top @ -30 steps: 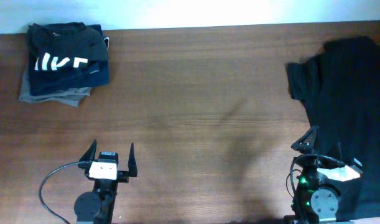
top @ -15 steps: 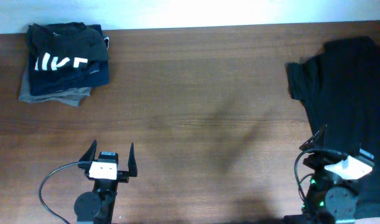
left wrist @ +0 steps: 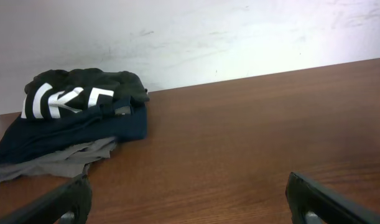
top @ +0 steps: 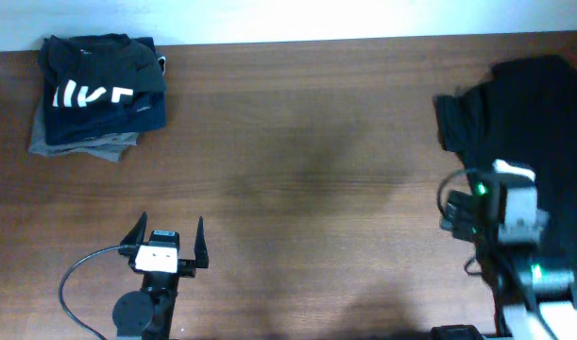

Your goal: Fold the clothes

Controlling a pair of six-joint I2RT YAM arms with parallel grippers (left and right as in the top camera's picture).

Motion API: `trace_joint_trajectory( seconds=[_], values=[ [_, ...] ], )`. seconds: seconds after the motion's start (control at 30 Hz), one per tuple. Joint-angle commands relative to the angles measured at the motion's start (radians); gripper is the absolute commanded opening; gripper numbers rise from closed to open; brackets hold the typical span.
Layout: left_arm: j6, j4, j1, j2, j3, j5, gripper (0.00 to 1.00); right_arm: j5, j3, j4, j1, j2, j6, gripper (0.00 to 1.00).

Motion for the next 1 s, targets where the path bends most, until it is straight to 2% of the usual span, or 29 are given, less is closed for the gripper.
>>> trace_joint_trajectory(
  seconds=[0.0, 0.03, 0.2, 0.23, 0.37, 0.53, 0.77, 0.97],
  values=[
    [0.013, 0.000, -0.001, -0.008, -0.006, 0.014, 0.99, -0.263, 0.029, -0.002, 0.005, 0.104, 0.025, 0.99],
    [0.012, 0.000, -0.001, -0.009, -0.006, 0.014, 0.99, -0.256, 0.029, -0.006, 0.003, 0.139, 0.058, 0.99],
    [0.012, 0.000, -0.001, -0.009, -0.006, 0.014, 0.99, -0.090, 0.029, -0.114, -0.084, 0.290, 0.546, 0.99],
    [0.012, 0.000, -0.001, -0.008, -0.006, 0.014, 0.99, -0.087, 0.029, -0.134, -0.106, 0.308, 0.589, 0.99],
    [0.013, 0.000, -0.001, -0.008, -0.006, 0.014, 0.99, -0.130, 0.029, -0.200, -0.192, 0.373, 0.602, 0.99],
    [0.013, 0.000, -0.001, -0.009, -0.006, 0.014, 1.00, -0.159, 0.004, -0.233, -0.234, 0.428, 0.603, 0.99],
    [0.013, 0.000, -0.001, -0.009, -0.006, 0.014, 0.99, -0.136, -0.016, -0.198, -0.280, 0.432, 0.769, 0.99],
    [0.013, 0.000, -0.001, -0.008, -0.006, 0.014, 1.00, -0.136, -0.016, -0.111, -0.357, 0.432, 0.771, 0.98]
  ],
)
